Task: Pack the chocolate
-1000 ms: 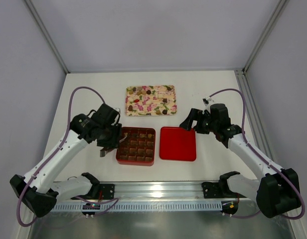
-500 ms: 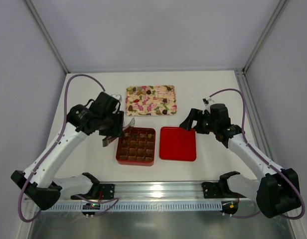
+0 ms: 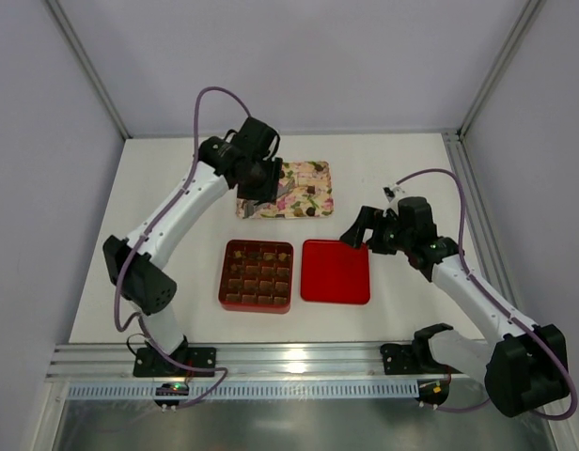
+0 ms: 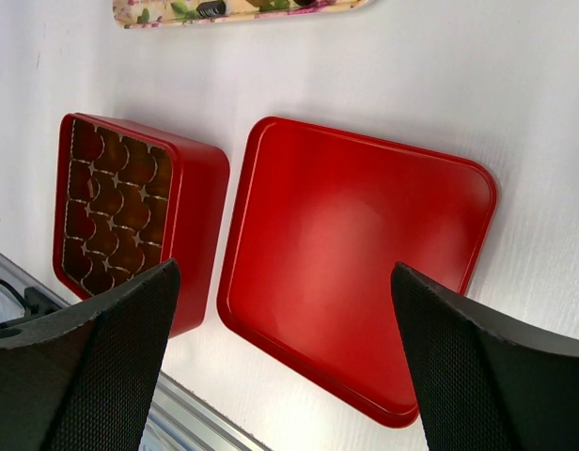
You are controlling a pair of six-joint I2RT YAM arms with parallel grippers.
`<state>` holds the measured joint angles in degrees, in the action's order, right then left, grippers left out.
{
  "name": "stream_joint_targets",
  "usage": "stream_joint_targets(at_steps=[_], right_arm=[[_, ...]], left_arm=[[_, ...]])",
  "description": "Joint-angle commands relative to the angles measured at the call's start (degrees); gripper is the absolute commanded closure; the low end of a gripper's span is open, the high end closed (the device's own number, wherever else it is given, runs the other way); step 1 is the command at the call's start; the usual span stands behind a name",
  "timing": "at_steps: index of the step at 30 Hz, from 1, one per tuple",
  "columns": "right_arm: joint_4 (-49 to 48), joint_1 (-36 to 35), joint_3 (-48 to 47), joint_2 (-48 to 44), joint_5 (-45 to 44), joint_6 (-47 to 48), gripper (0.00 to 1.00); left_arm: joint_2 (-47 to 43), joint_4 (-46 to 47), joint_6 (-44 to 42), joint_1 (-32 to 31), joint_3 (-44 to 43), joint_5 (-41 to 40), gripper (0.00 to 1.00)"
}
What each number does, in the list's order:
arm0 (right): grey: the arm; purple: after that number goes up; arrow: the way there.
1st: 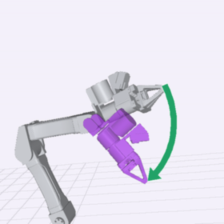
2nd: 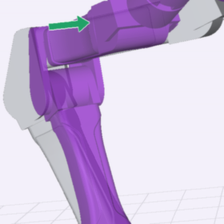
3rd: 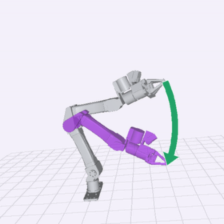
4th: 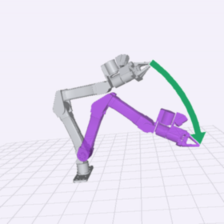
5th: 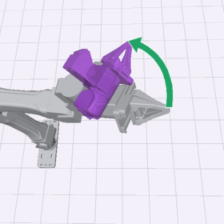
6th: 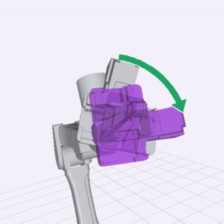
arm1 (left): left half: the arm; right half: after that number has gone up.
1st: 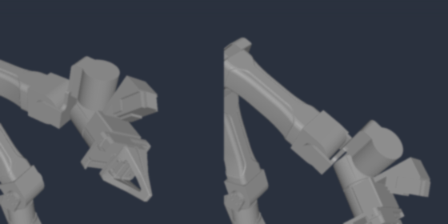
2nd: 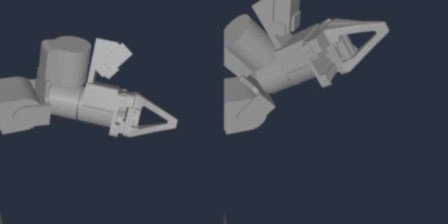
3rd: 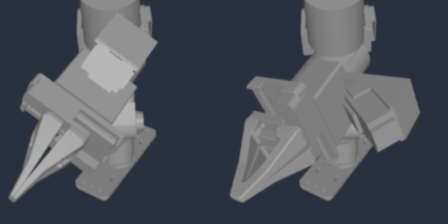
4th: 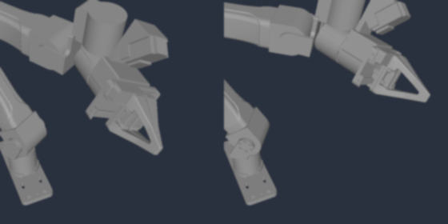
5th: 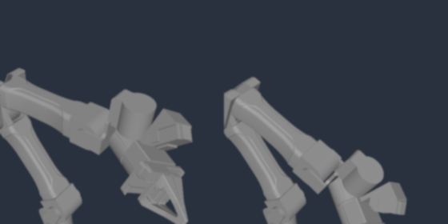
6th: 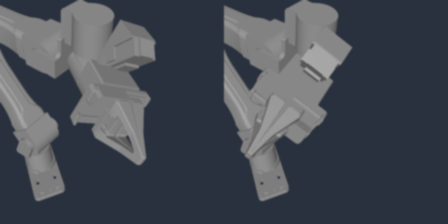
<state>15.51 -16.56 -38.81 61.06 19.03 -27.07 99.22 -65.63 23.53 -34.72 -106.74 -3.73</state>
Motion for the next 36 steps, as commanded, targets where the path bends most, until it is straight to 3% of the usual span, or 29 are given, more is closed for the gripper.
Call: stream_joint_targets(at_steps=[1, 10, 36], right_arm=[[1.1, -0.3, -2.3, -2.5, -1.0, 1.1, 0.07], [4.3, -0.2, -2.8, -5.4, -2.9, 2.5, 0.07], [7.9, -0.1, -2.3, -9.1, -5.5, 4.5, 0.07]], left_arm=[[6.2, 3.6, -1.6, 0.3, -7.9, 3.1, 0.52], [21.4, 4.4, -1.0, -0.8, -20.2, 3.6, 0.53], [32.1, 8.0, 1.1, -4.7, -23.9, -5.1, 0.56]])
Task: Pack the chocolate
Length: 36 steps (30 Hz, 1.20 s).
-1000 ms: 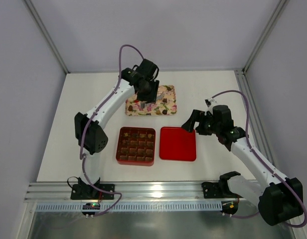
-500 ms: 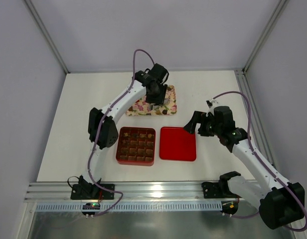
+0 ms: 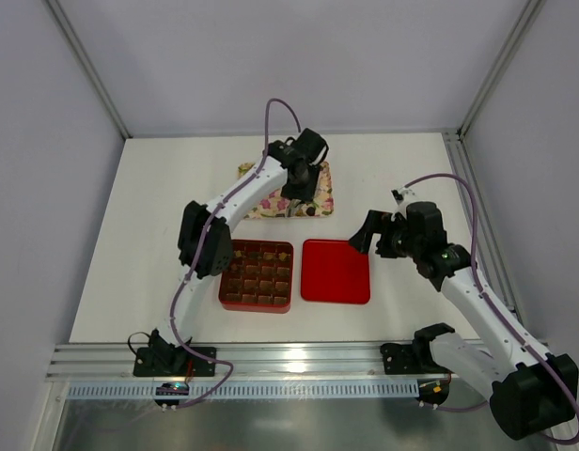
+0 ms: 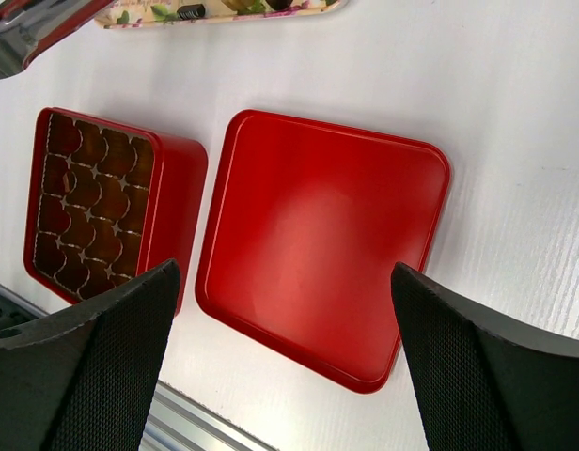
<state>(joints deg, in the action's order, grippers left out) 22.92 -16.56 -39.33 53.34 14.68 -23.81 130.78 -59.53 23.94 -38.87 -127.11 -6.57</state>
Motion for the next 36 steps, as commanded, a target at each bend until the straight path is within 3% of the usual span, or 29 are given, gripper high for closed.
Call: stream_joint_targets(at_steps=[1, 14, 24, 36], right_arm=[[0.5, -0.1, -1.8, -1.5, -1.2, 1.3, 0.07], [0.3, -0.1, -1.6, -1.6, -0.9, 1.0, 0.07], [0.2, -0.1, -1.8, -1.6, -0.8, 0.8, 0.07], [-0.2, -0.1, -2.4, -0.9, -0.4, 0.3, 0.07]], left_arm=[[0.9, 1.5, 0.7, -0.9, -3.8, -2.2, 0.57], [-0.3, -0.6, 0.0, -1.6, -4.2, -4.7, 0.59], [0.6, -2.5, -0.7, -1.6, -6.0, -4.4, 0.70], [-2.5, -6.3, -1.7, -1.3, -9.6, -5.5, 0.73]])
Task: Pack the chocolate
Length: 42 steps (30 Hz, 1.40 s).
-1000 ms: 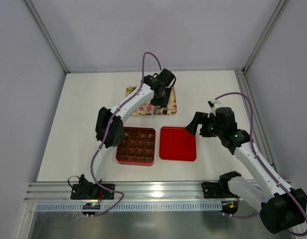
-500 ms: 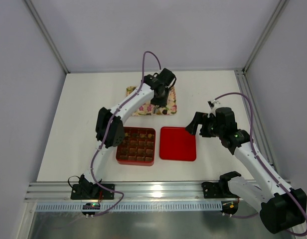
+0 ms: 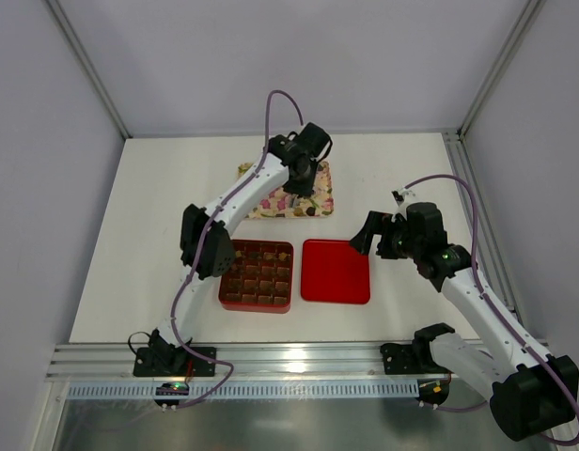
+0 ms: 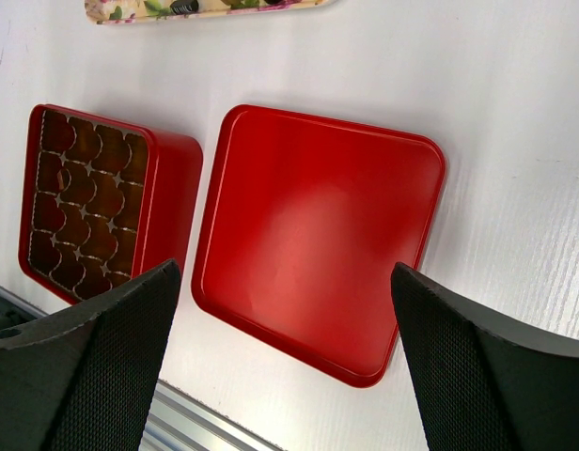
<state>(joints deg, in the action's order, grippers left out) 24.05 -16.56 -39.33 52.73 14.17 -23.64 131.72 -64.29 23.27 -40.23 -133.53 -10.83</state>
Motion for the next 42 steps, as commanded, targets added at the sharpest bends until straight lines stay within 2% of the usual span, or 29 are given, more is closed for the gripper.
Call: stream_joint_targets(at_steps=[1, 8, 12, 18, 35, 42], right_arm=[[-1.4, 0.0, -2.4, -0.2, 0.2, 0.2, 0.07], [-2.0, -0.1, -2.4, 0.4, 0.7, -0.2, 0.07], [-2.6, -0.1, -2.2, 1.1, 0.9, -0.4, 0.07], [-4.2, 0.0, -1.7, 2.3, 1.6, -0.8, 0.07], [-9.4, -0.3, -1.5, 7.9, 4.4, -2.6, 0.07], [-10.1, -1.5, -1.5, 9.2, 3.3, -3.4, 0.08]], left_arm=[[-3.7, -1.8, -1.0, 0.1, -3.2, -1.0, 0.73], [-7.9, -4.7, -1.1, 0.1, -2.5, -0.4, 0.73], [-12.6, -4.5, -0.9, 0.0, 1.3, 0.3, 0.73], [-21.4, -3.7, 0.3, 0.1, 11.1, 1.7, 0.73], [-53.3, -4.2, 3.8, 0.0, 43.3, 2.6, 0.71], [-63.1, -4.2, 7.0, 0.0, 54.6, 3.4, 0.70]])
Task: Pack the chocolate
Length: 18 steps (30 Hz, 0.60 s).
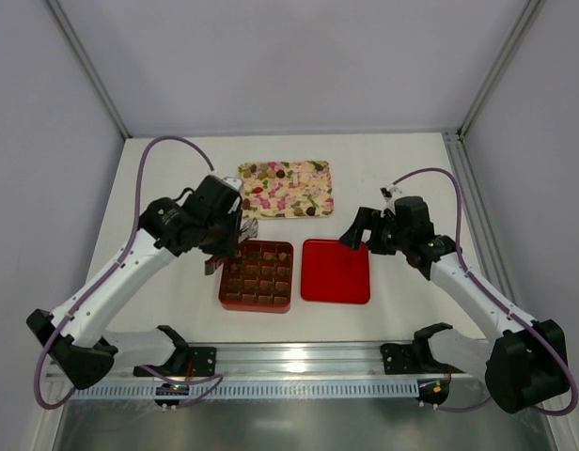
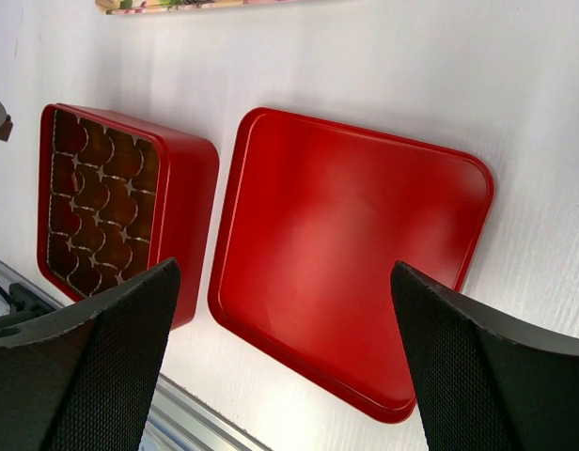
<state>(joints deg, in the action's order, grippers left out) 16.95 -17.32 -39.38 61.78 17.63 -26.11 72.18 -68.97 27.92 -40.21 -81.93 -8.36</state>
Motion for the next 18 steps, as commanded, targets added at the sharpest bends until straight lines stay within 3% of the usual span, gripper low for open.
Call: stream_joint_targets(at_steps=[1, 8, 18], right_arm=[[-3.1, -1.0, -1.4, 0.3, -0.2, -1.0, 0.08], [-3.2, -2.1, -1.1, 0.8, -1.2, -1.4, 0.08], [-3.0, -2.5, -0.9, 0.8, -1.9, -1.6, 0.08]], left_arm=[[-4.7, 0.9, 2.6, -0.1, 4.5, 1.5, 0.70], [-9.0, 2.7, 3.5, -0.2, 12.7, 2.9, 0.68], [-9.5, 5.4, 4.5, -1.2, 16.6, 3.8, 0.67]])
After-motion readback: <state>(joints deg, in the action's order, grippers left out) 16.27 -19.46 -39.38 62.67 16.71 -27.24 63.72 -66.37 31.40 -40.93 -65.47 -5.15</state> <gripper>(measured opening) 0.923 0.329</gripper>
